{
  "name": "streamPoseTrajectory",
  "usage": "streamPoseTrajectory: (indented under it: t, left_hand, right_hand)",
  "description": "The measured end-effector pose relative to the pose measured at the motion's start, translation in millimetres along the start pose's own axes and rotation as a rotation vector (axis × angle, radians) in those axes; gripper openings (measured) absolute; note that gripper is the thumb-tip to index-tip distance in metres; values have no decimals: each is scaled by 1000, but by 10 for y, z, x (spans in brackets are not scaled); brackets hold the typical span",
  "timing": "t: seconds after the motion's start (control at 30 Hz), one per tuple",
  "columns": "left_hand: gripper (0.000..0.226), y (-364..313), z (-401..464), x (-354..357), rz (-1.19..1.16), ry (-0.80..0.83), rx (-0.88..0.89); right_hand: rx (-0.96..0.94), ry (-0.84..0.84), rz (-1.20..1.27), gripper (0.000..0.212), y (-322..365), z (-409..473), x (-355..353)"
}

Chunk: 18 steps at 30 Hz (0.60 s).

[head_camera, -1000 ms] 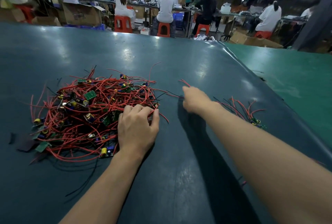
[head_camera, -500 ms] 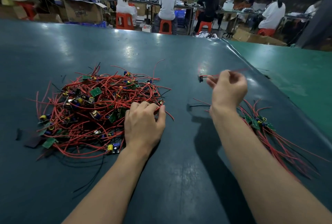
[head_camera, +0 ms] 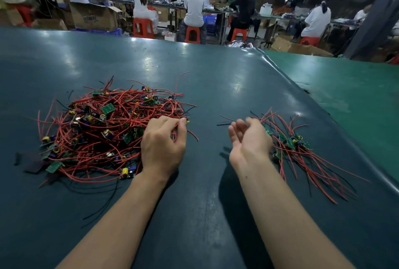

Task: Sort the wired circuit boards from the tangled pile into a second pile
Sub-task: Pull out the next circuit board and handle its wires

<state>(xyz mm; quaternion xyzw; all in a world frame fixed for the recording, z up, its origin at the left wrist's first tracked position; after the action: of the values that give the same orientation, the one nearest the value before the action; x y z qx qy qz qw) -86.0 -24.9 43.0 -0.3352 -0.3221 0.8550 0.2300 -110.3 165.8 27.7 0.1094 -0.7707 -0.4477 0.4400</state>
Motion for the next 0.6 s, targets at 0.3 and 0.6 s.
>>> streamPoseTrajectory:
  t: [0.3, 0.6]
  left_hand:
    - [24, -189, -60, -74, -349, -23, 157]
    - [28, -300, -226, 83, -509, 292, 257]
  right_hand:
    - [-456, 240, -616, 10, -17, 501, -62]
    - [109, 914, -345, 29, -395, -13, 230]
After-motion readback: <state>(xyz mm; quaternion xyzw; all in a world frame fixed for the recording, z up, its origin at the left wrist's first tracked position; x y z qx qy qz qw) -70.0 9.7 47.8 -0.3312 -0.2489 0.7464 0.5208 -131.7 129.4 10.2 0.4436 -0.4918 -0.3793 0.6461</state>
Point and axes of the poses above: each hand's wrist, its own z-axis towards the middle knuckle, its own x-axis out of the palm, y = z × x, the point moved 6 cm from there along z, towards the middle knuckle, and after that the axes turned 13 degrees about -x, right-handed, at the moved point
